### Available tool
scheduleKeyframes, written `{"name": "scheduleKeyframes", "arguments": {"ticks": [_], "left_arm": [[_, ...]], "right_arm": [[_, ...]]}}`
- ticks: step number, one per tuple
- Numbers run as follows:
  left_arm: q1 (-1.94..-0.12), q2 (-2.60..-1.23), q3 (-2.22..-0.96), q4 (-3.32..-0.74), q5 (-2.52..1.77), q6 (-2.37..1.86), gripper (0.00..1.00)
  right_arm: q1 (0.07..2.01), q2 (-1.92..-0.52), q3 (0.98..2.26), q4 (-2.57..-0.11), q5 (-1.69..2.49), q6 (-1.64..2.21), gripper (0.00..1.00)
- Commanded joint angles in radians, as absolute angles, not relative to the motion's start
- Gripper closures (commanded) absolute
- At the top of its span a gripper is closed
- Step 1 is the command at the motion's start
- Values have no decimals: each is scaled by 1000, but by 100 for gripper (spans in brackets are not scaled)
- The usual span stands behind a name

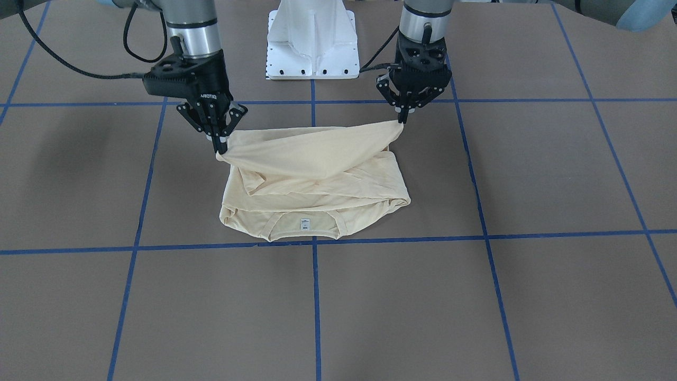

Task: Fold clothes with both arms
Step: 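Carry the hem with both grippers toward the collar, folding the shirt in half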

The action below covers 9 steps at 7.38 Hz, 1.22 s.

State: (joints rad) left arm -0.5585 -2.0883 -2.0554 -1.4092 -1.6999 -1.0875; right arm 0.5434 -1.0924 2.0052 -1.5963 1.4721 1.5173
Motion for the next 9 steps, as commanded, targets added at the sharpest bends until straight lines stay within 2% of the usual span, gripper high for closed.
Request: {"name": "scheduleKeyframes", "arguments": {"ticks": [1, 3, 4, 5, 6, 7, 9], "left_arm": [[-600, -2108, -1820, -1624, -1677, -1050, 100], [-612, -2115, -1714, -1704, -1652, -1029, 100], [-612, -2115, -1679, -1713, -1649, -1013, 100], [-612, -2115, -1658, -1742, -1649, -1003, 100], [-614, -2115, -1645, -1758, -1649, -990, 83], [-623, -2114, -1651, -1787, -1649, -923, 1], [-634, -2094, -1708, -1801, -1661, -871, 0]], "right_arm": [[590, -1025, 1822, -1526, 1474, 1500, 100], [610, -959, 1616, -1398, 1473, 1499, 100], [621, -957, 1556, -1337, 1473, 1491, 100], [627, -957, 1542, -1330, 1473, 1468, 93], [632, -959, 1536, -1333, 1473, 1457, 22], [646, -950, 1536, -1328, 1479, 1390, 0], [734, -968, 1581, -1330, 1700, 1323, 0]]}}
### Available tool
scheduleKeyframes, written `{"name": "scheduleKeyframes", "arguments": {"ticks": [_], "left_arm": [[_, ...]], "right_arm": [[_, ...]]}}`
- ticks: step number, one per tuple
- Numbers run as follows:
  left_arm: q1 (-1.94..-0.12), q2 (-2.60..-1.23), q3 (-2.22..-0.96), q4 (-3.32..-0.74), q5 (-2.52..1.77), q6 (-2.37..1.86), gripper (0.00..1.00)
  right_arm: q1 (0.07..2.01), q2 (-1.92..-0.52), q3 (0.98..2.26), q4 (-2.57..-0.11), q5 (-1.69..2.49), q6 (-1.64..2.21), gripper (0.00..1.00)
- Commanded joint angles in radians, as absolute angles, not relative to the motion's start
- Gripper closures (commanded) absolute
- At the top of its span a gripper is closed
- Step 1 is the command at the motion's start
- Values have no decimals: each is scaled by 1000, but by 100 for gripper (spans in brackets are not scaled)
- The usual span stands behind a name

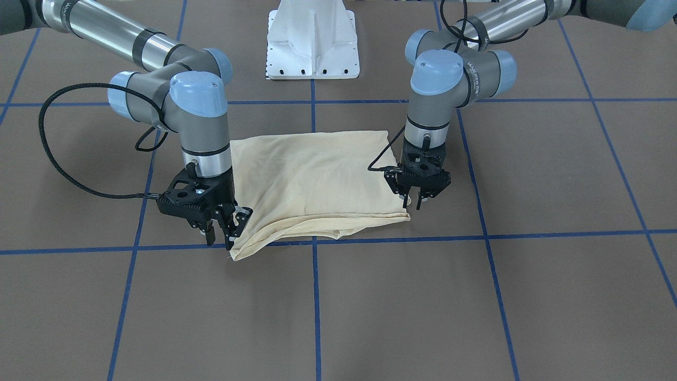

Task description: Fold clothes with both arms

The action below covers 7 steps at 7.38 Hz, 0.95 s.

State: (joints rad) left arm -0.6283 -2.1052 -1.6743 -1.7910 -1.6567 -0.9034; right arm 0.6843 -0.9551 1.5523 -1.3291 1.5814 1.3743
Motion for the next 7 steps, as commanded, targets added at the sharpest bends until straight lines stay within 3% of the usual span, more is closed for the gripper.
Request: {"name": "scheduleKeyframes", "arguments": {"ticks": [1, 3, 5, 7], "left_arm": [[-623, -2048, -1771, -1804, -1672, -885, 0], [-553, -1923, -1862, -1866, -1755, -1010, 0], [-432, -1902, -1862, -1919, -1724, -1136, 2], [-350, -1904, -1861, -1921, -1692, -1206, 31]], "right_arm": [[744, -1029, 1639, -1327, 1709, 1260, 0], [749, -1098, 1718, -1325, 1713, 1227, 0], [747, -1097, 1721, -1325, 1713, 1229, 0], [747, -1097, 1723, -1325, 1712, 1229, 0]]}}
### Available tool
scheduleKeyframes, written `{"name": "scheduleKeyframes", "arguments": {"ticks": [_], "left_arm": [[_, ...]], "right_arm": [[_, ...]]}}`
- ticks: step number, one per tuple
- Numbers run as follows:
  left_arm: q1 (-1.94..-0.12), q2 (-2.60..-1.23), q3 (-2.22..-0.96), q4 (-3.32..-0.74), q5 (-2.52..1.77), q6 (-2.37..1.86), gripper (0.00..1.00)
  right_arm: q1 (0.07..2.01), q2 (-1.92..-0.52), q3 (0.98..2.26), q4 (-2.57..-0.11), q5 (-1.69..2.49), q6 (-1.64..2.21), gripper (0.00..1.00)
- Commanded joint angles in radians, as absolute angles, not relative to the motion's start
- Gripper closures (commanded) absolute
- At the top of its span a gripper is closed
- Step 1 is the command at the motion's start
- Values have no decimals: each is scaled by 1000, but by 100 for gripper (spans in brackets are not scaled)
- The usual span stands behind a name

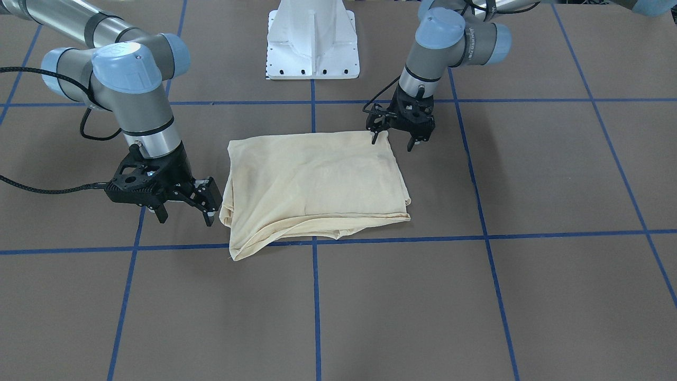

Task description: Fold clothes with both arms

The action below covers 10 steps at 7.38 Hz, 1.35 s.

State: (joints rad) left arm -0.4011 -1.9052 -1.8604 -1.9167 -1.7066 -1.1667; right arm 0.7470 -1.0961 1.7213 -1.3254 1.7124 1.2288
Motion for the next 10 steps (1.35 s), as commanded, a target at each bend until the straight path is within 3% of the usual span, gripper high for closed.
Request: {"name": "scheduleKeyframes", "arguments": {"ticks": [1, 5, 6, 7, 8, 9, 10], "left_arm": [[-347, -1904, -1855, -1921, -1692, -1206, 37], [-338, -1902, -1848, -1919, -1689, -1206, 37], [-334, -1901, -1848, -1919, -1689, -1206, 42], [-333, -1901, -1845, -1919, -1689, -1206, 53], [-330, -1901, -1844, -1919, -1689, -1206, 57], [-328, -1901, -1844, -1919, -1689, -1207, 72], [-328, -1901, -1844, -1919, -1687, -1219, 100]], "right_arm": [[747, -1097, 1730, -1325, 1710, 1229, 0], [747, -1101, 1744, -1325, 1709, 1239, 0], [747, -1103, 1746, -1325, 1709, 1242, 0], [747, -1101, 1746, -1325, 1709, 1243, 0], [747, -1103, 1746, -1325, 1709, 1244, 0], [747, -1103, 1744, -1325, 1709, 1243, 0], [747, -1101, 1744, -1325, 1710, 1243, 0]]}}
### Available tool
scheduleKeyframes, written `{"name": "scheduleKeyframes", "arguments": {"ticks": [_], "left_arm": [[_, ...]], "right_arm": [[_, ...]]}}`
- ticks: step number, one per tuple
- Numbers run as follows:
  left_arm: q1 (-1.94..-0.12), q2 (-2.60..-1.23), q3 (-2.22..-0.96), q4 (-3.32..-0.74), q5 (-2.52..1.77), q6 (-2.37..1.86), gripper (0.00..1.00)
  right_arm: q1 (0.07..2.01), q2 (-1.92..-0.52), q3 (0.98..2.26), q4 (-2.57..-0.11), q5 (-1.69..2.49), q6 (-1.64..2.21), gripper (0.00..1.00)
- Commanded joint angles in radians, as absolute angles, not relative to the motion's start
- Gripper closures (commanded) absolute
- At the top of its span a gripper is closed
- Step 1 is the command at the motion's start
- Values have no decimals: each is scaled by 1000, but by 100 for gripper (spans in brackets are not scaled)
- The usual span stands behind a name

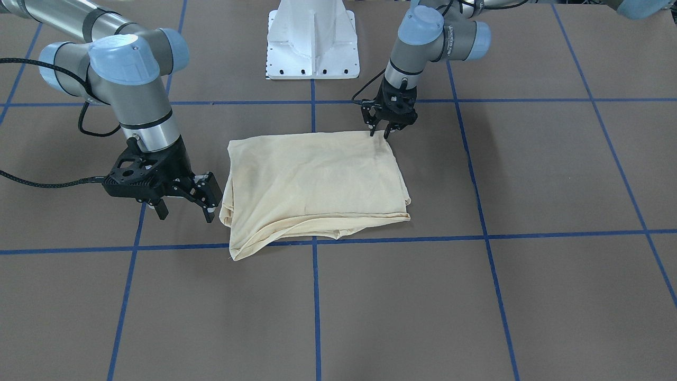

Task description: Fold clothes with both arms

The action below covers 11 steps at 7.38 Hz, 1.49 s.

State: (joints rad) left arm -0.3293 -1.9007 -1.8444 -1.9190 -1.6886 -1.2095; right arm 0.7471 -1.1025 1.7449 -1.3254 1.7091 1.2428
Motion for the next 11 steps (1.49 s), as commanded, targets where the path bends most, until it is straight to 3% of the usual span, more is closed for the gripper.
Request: {"name": "scheduleKeyframes", "arguments": {"ticks": [1, 5, 7, 9, 11], "left_arm": [[-328, -1901, -1845, -1916, -1675, -1232, 100], [-449, -1884, -1842, -1853, -1674, -1078, 100], [-605, -1922, -1716, -1861, -1652, -882, 100], [-772, -2186, -1366, -1899, -1643, -729, 100], [-825, -2419, -1003, -2096, -1643, -680, 100]], "right_arm": [[747, -1101, 1744, -1325, 1710, 1243, 0], [746, -1098, 1741, -1325, 1709, 1243, 0], [742, -1097, 1741, -1325, 1709, 1244, 0], [738, -1092, 1738, -1325, 1707, 1247, 0], [736, -1091, 1735, -1325, 1706, 1247, 0]]}}
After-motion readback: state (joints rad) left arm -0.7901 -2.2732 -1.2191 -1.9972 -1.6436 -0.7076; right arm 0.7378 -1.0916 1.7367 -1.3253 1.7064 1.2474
